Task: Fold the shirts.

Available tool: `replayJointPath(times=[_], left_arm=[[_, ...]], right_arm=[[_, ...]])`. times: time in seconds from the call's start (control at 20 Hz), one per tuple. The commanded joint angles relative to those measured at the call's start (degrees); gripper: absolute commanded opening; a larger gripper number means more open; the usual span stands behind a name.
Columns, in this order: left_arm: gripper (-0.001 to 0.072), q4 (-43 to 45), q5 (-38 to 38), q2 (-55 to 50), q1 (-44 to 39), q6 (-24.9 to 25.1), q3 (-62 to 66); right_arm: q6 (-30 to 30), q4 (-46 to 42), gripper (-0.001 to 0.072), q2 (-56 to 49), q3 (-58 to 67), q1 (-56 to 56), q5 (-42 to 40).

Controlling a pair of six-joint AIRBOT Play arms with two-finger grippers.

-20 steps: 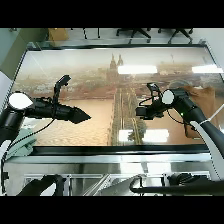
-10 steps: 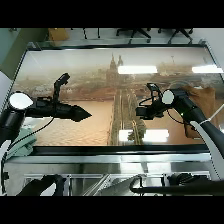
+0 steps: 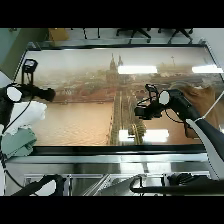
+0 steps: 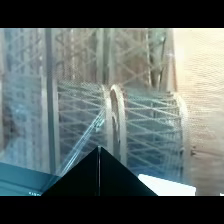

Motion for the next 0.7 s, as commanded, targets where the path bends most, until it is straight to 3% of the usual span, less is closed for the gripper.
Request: replayJointPath(times=[0.0,0.2,0.35,0.5,0.55,0.6,0.65], left_arm=[[0.0689,8.24,1.44,-9.01,10.45,-0.52,3.54],[0.0689,8.35,-2.91,-17.88,13.62,1.6,5.97],[0.0689,14.73,-6.12,-23.02,13.16,1.55,6.36],[0.0686,19.82,-8.7,-24.7,13.05,-0.57,6.36],[0.065,20.33,-8.68,-24.61,13.05,-1.4,6.49],[0.0375,20.15,-9.57,-24.63,13.03,-1.49,7.37],[0.0004,19.85,-11.23,-24.63,12.81,-1.49,8.81]], right_arm=[[0.02,-0.02,0.0026,-2.69,-0.02,0.04,-0.13],[0.0,-0.02,0.0026,-5.44,-0.02,0.04,-0.13],[0.02,-0.02,0.0026,-6.21,0.0,0.04,-0.11],[0.0,-0.02,0.0026,-6.19,0.0,0.04,-0.13],[0.0,-0.02,0.0025,-6.19,0.0,0.04,-0.13],[0.0,0.0,0.0025,-6.19,0.0,0.04,-0.11],[0.0,0.0,0.0025,-6.19,0.0,0.04,-0.11]])
